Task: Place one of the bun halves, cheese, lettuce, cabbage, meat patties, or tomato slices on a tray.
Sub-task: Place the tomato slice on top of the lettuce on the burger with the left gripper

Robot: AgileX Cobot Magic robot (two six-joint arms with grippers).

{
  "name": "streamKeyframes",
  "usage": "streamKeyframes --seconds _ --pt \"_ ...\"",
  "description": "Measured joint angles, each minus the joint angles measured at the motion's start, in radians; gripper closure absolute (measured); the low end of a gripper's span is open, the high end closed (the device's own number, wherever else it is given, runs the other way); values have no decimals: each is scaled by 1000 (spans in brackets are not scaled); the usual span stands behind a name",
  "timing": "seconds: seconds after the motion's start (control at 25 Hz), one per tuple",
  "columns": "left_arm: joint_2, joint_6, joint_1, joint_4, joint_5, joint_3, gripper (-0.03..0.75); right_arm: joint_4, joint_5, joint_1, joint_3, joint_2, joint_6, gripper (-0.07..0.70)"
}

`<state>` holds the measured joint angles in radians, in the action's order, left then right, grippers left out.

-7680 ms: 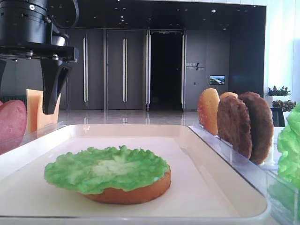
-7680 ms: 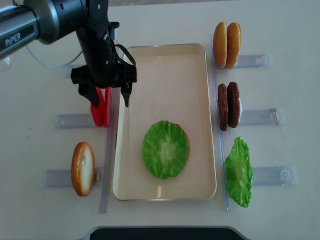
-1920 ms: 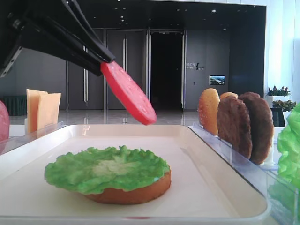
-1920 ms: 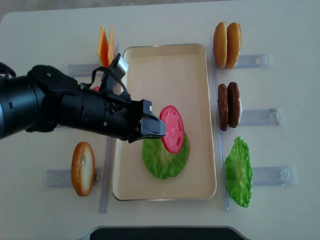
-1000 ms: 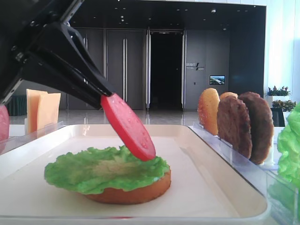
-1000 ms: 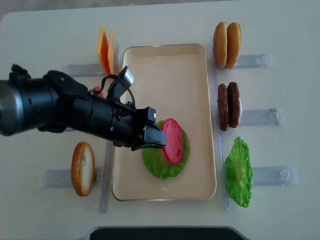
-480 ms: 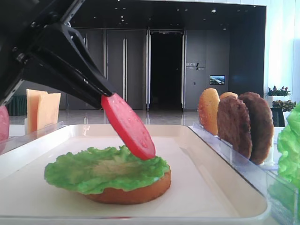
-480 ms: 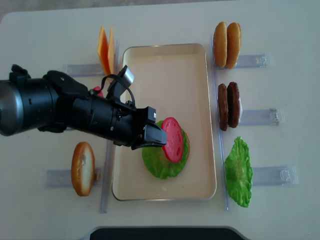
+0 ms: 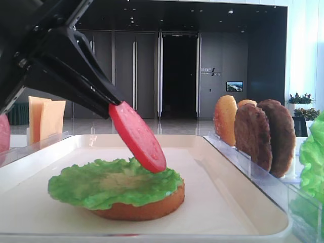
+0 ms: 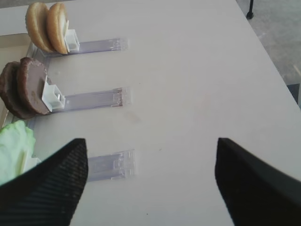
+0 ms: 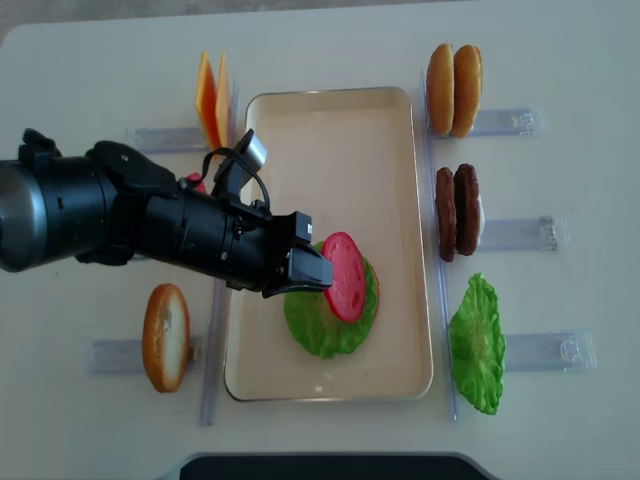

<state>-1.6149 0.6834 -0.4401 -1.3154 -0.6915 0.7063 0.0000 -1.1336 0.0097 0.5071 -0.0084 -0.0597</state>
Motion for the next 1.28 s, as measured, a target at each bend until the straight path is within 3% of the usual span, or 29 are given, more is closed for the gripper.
streamKeyframes --seconds 0.2,0.52,1.28 --pt "0 9 0 -11 1 0 662 0 0 0 0 0 0 100" --pt "0 151 0 -164 1 -47 662 0 0 0 0 0 0 100" --pt "0 158 0 -168 13 -58 662 0 0 0 0 0 0 100"
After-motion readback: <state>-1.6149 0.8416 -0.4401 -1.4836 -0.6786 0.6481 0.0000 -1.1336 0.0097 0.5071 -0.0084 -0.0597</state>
